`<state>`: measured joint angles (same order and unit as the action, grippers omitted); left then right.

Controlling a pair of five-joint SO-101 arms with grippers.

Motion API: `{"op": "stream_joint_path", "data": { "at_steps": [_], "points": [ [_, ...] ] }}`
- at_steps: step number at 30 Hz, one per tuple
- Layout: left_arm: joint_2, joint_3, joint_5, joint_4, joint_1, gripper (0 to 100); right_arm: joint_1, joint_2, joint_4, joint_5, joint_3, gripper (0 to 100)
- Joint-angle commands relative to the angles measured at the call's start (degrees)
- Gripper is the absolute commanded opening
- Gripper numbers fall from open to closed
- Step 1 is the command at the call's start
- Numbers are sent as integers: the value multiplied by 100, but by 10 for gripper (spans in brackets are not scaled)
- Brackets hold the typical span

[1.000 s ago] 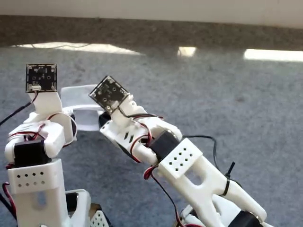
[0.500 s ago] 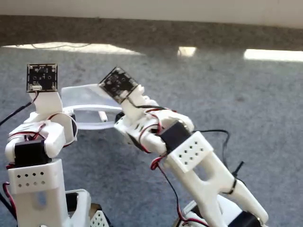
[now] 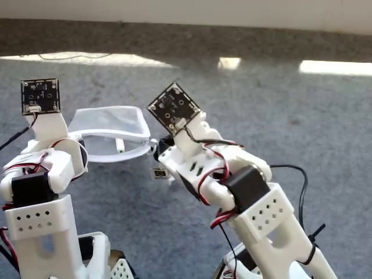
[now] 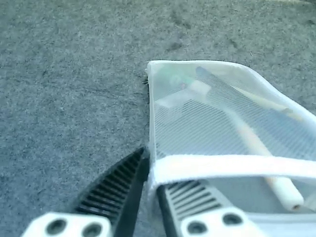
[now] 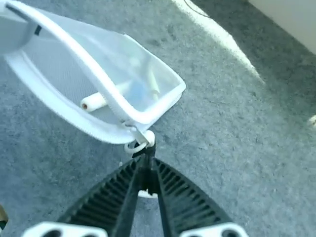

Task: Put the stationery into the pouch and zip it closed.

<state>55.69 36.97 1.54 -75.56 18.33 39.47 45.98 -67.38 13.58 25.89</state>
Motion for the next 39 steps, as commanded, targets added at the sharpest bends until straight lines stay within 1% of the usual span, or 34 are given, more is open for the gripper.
{"op": "stream_joint_path", "data": {
  "at_steps": [1,4,6,9,13,15,17,19,21,25,31,39],
  "points": [
    [110,-92,18,35,66,7,-40,576,-488,18,-259,7],
    [110,-92,18,35,66,7,136,927,-804,18,-242,7],
    [110,-92,18,35,66,7,259,1059,-778,18,22,7],
    [110,-92,18,26,66,7,382,1086,-374,18,655,7],
    [110,-92,18,18,66,7,382,1121,479,18,1701,18],
    [110,-92,18,26,66,7,382,1121,796,18,2114,72],
    [110,-92,18,26,66,7,382,1121,998,9,2396,154],
    [110,-92,18,18,66,7,382,1121,1130,-211,2554,223],
    [110,-92,18,18,66,7,382,1121,1323,-510,2580,261],
    [110,-92,18,18,66,7,479,1068,1938,-633,2695,265],
    [110,-92,18,0,66,7,866,1086,2923,-624,3486,265],
    [110,-92,9,0,75,7,629,1068,4022,-624,3987,265]
  ]
}}
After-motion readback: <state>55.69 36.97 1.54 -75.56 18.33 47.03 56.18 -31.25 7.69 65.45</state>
